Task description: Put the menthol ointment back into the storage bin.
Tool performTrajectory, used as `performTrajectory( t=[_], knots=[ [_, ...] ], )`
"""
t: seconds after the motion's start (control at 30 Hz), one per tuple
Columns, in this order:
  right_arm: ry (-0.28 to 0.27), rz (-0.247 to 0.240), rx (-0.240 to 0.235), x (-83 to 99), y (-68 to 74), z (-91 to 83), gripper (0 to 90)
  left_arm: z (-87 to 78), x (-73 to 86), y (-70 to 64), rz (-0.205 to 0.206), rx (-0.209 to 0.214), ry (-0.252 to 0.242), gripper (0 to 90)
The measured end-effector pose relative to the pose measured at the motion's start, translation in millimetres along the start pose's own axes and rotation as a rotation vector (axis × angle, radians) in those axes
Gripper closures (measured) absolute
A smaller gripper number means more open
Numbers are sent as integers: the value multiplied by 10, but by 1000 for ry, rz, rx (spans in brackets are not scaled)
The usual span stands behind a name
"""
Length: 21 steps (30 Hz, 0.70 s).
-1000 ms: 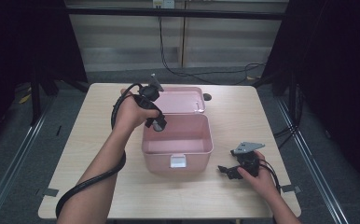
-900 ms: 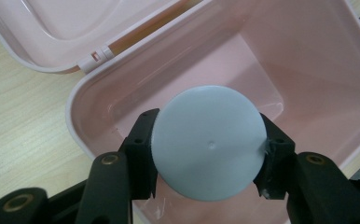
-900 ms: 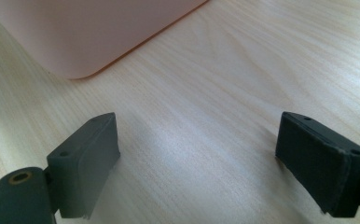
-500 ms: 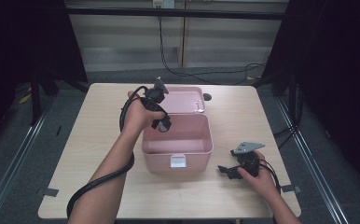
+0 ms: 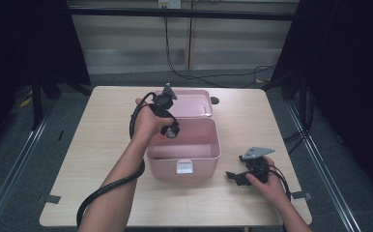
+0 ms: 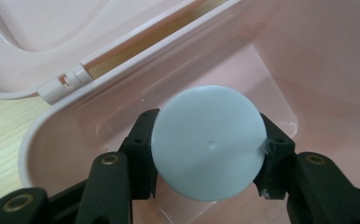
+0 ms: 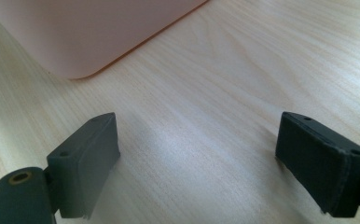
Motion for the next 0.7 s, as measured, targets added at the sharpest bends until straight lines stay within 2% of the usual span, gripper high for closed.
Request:
performTrajectory(
  t=[0.5, 0.7],
  knots=[
    [-2, -1, -1, 0, -1, 2, 125, 143, -41, -10, -5, -22, -4, 503],
    [-1, 0, -1, 0, 0, 1, 125, 213, -45, 1, -16, -14, 8, 503]
  ],
)
Point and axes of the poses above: each handheld gripper's, and its own axes: z roughly forward along the jaws, x roughly out of its underside, y roughly to its left, the point moved 1 cm from there along z, roughly forward along the jaws, and after that the axes turned 12 degrees about x, right-handed, at the moved point
